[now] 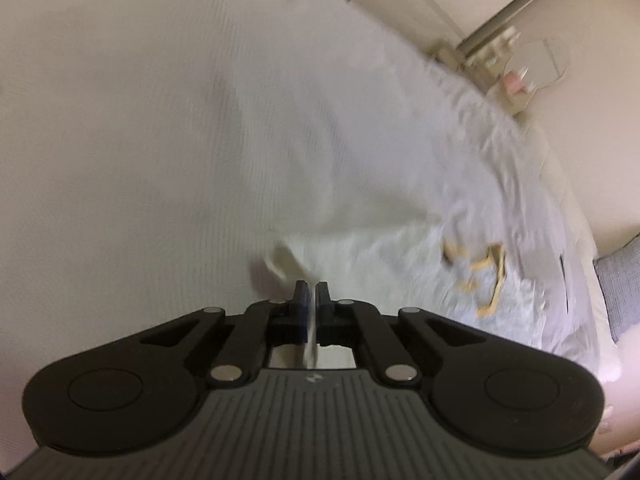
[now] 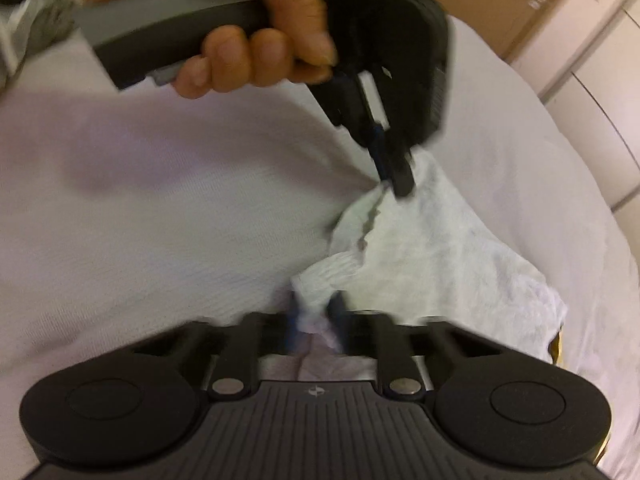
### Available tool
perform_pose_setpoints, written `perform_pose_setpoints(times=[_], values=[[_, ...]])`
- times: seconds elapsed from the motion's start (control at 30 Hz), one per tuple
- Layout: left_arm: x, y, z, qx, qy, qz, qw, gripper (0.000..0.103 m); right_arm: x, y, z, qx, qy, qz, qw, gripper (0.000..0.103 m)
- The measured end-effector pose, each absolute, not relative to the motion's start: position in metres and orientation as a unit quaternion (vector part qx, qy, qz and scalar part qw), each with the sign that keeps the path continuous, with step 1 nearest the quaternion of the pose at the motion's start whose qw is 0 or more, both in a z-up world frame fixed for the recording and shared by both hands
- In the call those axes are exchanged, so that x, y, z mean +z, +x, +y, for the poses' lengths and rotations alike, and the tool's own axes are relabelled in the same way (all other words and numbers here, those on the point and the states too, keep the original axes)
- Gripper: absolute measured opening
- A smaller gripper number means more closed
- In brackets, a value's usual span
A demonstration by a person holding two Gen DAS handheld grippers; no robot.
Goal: Fold clothes
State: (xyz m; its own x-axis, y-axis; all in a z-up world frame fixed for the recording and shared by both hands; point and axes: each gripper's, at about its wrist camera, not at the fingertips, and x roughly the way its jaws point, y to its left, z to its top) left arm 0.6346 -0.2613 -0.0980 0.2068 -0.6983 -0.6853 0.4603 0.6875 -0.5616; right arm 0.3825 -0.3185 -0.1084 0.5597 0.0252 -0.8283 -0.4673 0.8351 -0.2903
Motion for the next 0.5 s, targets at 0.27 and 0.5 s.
perform_pose_setpoints(times=[0.27,0.5], values=[[-0.090,0.647,-0.250,-0.344,-0.082,0.506,0.787,0.003,-0.088,0.386,-0.350,0.178,-0.123,0.442,0.871,0.026],[-0.121,0.642,-0.263,-0.357,-0.065,0.533,0.765,0.023,-0.091,0.388,-0.348,0.199,-0.094,0.441,0.870,0.034]])
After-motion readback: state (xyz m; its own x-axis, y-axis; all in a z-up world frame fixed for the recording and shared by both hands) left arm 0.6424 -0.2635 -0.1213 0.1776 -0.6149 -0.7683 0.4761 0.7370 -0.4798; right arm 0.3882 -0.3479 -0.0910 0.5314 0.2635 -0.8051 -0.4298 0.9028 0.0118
